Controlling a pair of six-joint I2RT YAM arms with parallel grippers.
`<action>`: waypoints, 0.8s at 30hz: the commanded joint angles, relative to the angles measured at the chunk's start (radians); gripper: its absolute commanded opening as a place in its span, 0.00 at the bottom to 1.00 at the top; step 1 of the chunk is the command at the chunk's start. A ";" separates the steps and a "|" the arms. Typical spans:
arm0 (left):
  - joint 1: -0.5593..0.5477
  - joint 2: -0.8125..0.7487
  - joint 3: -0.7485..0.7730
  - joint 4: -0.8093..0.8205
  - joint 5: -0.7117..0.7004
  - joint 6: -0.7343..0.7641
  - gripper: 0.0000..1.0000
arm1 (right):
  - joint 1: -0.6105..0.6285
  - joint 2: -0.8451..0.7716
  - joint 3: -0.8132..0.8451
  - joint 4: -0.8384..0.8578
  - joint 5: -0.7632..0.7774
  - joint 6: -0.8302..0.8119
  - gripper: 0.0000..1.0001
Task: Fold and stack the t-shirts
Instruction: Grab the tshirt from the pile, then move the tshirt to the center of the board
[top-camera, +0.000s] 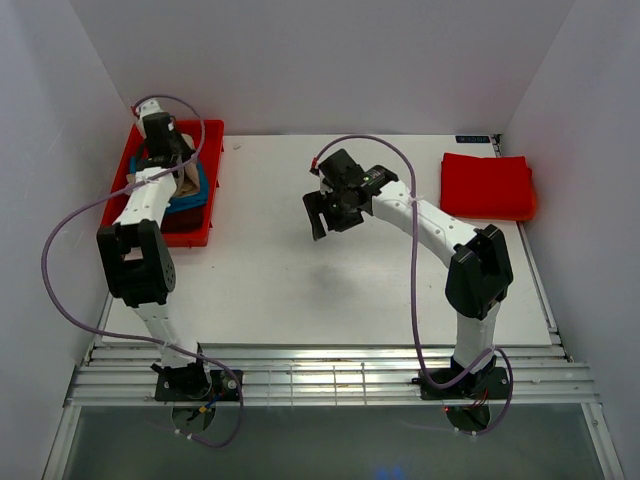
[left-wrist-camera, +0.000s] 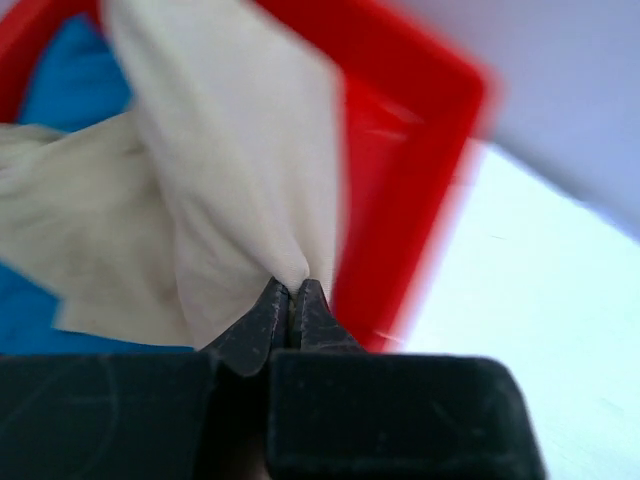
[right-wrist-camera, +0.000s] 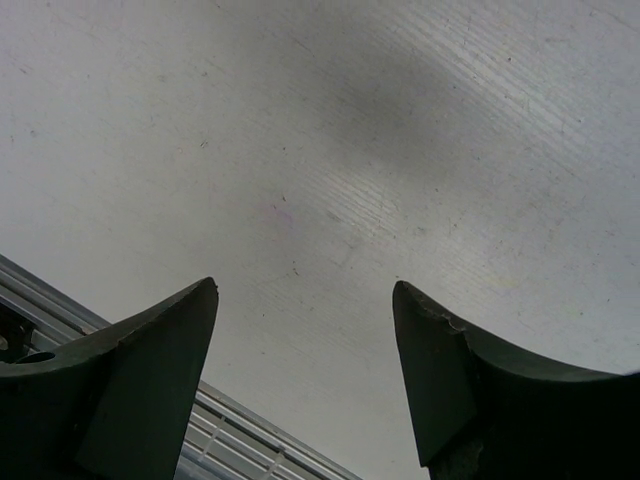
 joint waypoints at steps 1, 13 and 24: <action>-0.156 -0.164 0.053 -0.040 0.094 -0.021 0.00 | 0.004 -0.021 0.047 -0.009 0.045 -0.011 0.76; -0.704 -0.234 -0.132 -0.058 0.062 -0.144 0.00 | 0.002 -0.226 0.007 -0.041 0.321 0.021 0.80; -0.933 -0.087 -0.091 -0.055 0.099 -0.213 0.21 | -0.007 -0.331 -0.051 -0.058 0.439 0.052 0.87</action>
